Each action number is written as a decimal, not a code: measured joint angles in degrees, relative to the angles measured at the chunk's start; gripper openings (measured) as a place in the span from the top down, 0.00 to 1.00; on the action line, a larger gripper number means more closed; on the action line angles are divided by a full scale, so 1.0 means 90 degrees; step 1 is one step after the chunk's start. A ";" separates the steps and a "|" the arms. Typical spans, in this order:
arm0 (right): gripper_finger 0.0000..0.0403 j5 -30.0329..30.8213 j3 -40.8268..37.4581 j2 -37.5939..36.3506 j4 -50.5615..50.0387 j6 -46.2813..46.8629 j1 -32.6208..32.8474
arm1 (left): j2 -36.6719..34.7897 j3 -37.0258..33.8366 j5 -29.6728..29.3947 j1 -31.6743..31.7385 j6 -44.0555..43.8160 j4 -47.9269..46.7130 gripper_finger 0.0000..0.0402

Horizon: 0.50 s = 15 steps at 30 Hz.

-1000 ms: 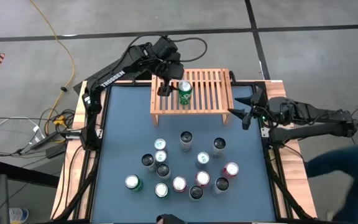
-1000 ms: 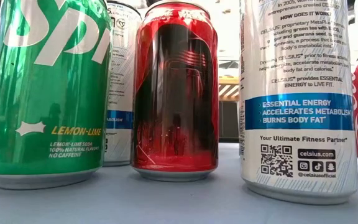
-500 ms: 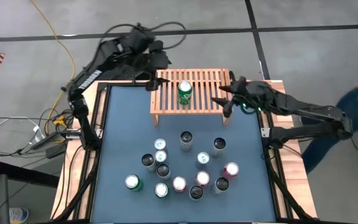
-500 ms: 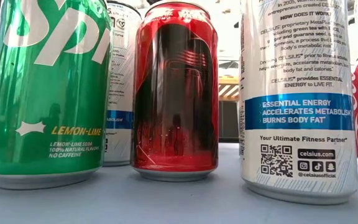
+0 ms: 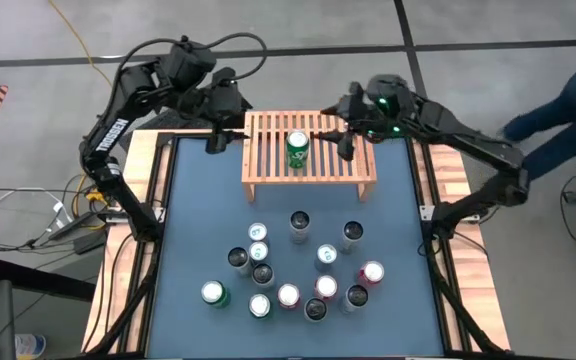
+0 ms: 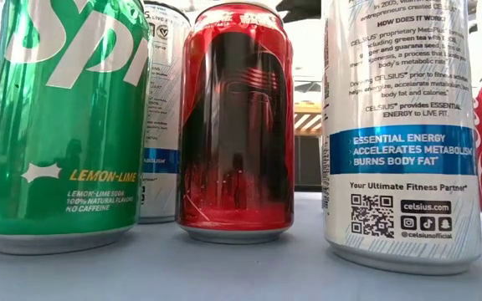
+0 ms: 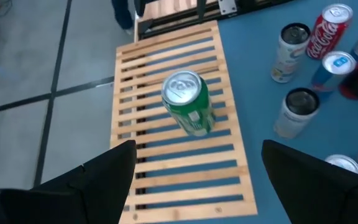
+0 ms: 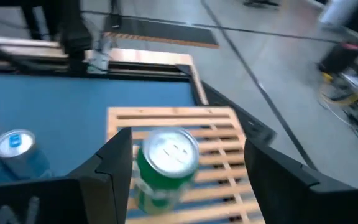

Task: Place canned beverage on shelf
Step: Put the top green soda can on the shelf

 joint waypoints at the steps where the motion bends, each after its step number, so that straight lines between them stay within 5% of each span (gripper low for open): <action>1: 0.35 -0.0097 0.0151 0.0158 -0.0083 -0.0138 0.0036 | -0.0007 0.0000 0.0001 0.0000 0.0002 -0.0061 0.17; 15: 0.11 -0.0101 0.2847 0.2372 -0.2239 -0.1101 0.0175 | -0.0125 0.0002 0.0091 0.0010 -0.0173 -0.0176 0.17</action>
